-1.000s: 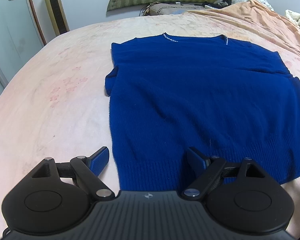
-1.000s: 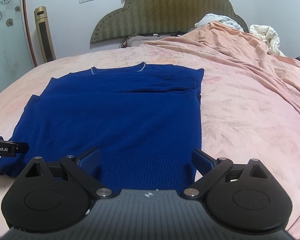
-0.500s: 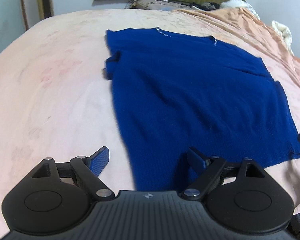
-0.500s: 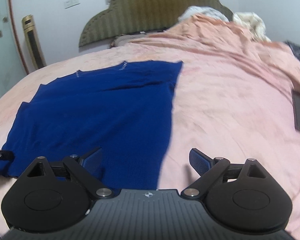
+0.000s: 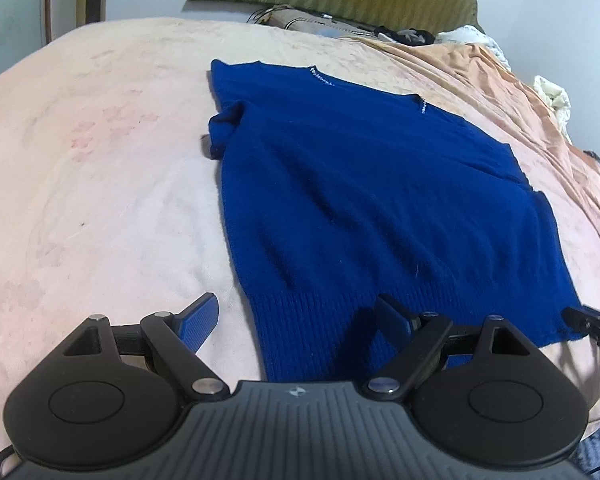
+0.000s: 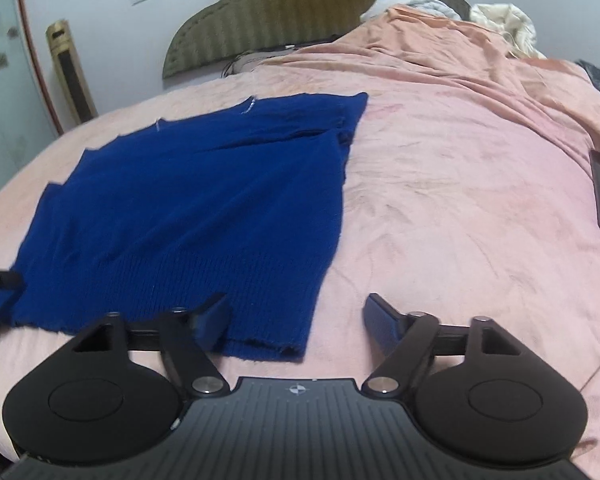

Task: Fold small clothes
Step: 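Grasp the blue sweater's hem with both grippers, then lift the held hem with both grippers and fold it toward the collar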

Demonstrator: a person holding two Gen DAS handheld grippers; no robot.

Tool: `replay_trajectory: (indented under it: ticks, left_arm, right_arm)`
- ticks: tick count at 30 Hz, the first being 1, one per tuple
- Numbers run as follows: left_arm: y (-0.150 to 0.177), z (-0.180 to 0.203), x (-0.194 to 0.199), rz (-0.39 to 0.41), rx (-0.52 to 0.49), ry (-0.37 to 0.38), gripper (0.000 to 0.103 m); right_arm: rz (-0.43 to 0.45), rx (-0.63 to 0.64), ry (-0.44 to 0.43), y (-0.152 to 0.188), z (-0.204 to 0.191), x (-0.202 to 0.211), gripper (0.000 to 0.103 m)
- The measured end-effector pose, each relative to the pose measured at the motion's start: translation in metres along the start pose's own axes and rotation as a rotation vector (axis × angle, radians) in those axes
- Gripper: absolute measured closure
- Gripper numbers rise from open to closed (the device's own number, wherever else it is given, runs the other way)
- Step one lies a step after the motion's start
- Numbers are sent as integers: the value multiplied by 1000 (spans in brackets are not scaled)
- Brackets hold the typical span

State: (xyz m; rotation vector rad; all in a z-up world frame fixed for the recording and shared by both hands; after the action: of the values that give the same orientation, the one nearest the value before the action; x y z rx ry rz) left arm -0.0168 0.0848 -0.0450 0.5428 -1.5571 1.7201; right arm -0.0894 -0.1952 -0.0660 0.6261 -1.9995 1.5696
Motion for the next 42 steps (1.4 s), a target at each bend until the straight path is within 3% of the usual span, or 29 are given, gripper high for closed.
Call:
replay_trajectory:
  ticks: [3,5,6,7,8,9,11,16,20,26,31,36,42]
  left_arm:
    - [1,1,0,16,1,-10,18]
    - [2,3,0,18,-8,-19,19]
    - [2,4,-1,16,-17,-21,20]
    - [2,5,0,16,-29,-27,33]
    - [2,6,0,17,-46,-36,53]
    - [1,7,1,13,-59,-36,62]
    - [1,5,2,-9,-42,5,94]
    - [2,8,14,-5,-17,68,95]
    - [-6,6,49,59,4,138,95]
    - [-27,-8,121,160,8,240,95]
    - [-27,-2,170,203,-74,265,95]
    - [-28,2,158,178,-106,252,95]
    - [-52,-4,117,103,-39,251,95]
  right_arm:
    - [-1,17,-15,0,-6,-2,54]
    - [-5,16,-39,-1,-9,-3,73]
    - [-5,13,-48,-1,-11,-3,76]
    - [-3,12,-53,-1,-12,-4,83]
    - [-1,6,-60,-2,-14,-4,90]
    - [2,-6,-69,-2,-14,-4,91]
    - [12,-40,-87,-3,-11,-2,92]
    - [48,-151,-170,-10,0,13,92]
    - [81,-182,-237,-19,-1,34,93]
    - [125,-139,-369,-33,-10,88,93]
    - [154,-69,-466,-37,-19,146,93]
    - [142,-89,-521,-32,-15,170,93]
    - [131,-227,-554,-49,0,138,92]
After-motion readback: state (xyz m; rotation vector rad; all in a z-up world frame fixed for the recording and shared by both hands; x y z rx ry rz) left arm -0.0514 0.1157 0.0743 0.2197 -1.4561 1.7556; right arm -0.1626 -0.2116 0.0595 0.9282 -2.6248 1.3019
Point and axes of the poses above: each gripper's, at about its wrist camera, not at the fingertips, and x roughly against the way its jaws point, z to its right, y to its underside, the point moved 6 cm from there along -x, roughly the way its jaws point, and after that the axes turned 3 degrees about -x, right-handed, at the moved point
